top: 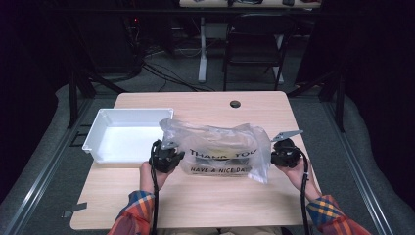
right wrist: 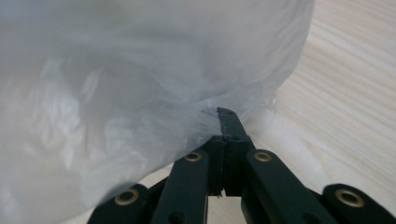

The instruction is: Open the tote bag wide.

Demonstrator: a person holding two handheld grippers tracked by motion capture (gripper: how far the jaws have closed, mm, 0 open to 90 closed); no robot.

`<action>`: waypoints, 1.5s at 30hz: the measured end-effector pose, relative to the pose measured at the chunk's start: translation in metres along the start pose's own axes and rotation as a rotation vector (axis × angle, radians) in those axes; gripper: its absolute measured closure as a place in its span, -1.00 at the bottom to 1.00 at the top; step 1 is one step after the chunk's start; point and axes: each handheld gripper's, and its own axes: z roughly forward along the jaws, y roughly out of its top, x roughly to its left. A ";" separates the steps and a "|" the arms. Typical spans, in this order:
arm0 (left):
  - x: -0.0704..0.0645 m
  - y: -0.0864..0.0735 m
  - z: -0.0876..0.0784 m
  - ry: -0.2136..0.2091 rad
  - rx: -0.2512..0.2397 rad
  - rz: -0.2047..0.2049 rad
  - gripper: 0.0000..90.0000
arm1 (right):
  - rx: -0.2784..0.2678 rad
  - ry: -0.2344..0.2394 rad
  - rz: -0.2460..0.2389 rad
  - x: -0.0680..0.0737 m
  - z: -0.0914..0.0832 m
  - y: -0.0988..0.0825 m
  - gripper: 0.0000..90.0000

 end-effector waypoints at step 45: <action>-0.004 -0.009 0.023 0.001 0.178 0.056 0.98 | 0.006 0.010 0.007 -0.031 -0.039 -0.001 -0.01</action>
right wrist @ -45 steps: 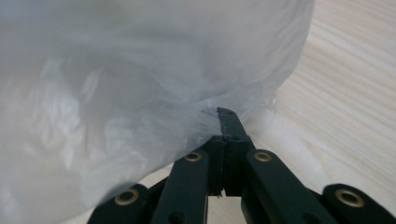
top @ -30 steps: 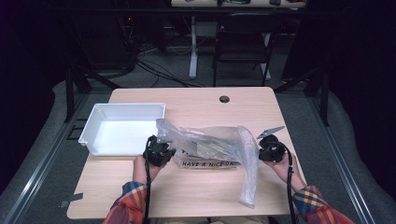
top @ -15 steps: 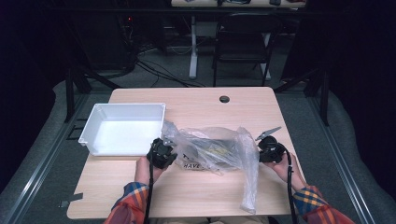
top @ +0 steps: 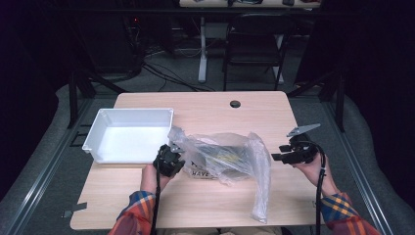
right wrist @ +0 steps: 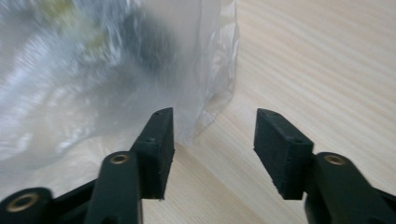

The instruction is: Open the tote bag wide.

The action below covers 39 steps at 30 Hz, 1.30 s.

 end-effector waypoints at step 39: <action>-0.028 0.005 -0.049 0.016 -0.198 0.009 0.57 | -0.032 0.045 -0.029 0.041 0.037 0.021 1.00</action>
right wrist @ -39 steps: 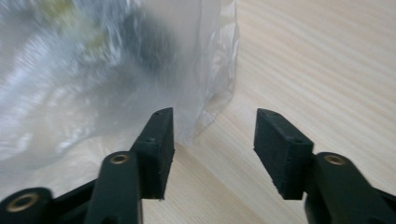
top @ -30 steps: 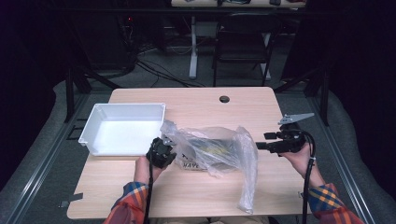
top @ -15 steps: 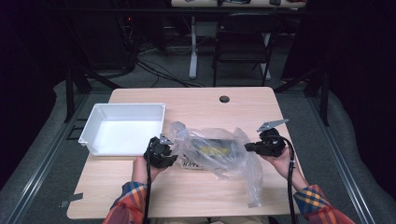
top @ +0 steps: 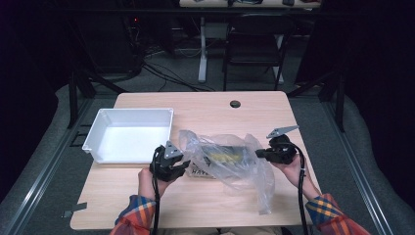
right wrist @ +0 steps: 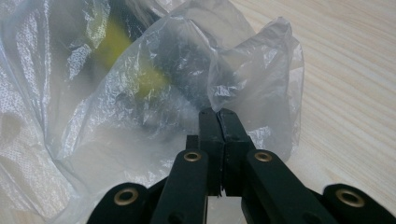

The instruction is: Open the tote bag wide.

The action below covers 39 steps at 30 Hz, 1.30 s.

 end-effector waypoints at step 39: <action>0.027 -0.024 0.045 0.045 0.274 -0.012 0.99 | 0.087 -0.230 0.036 -0.035 0.024 -0.015 0.98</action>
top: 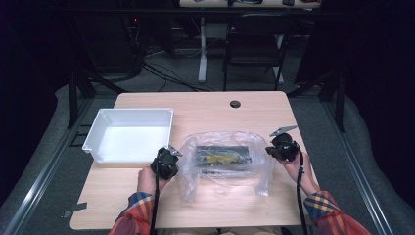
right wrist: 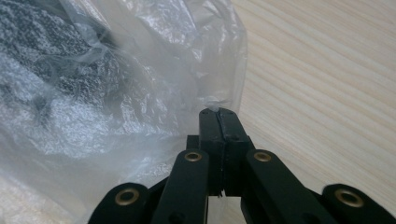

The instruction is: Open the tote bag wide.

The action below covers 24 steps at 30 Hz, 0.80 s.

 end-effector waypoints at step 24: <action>0.002 0.000 -0.004 -0.012 -0.007 -0.018 0.83 | 0.059 0.175 -0.234 0.058 -0.014 0.003 0.08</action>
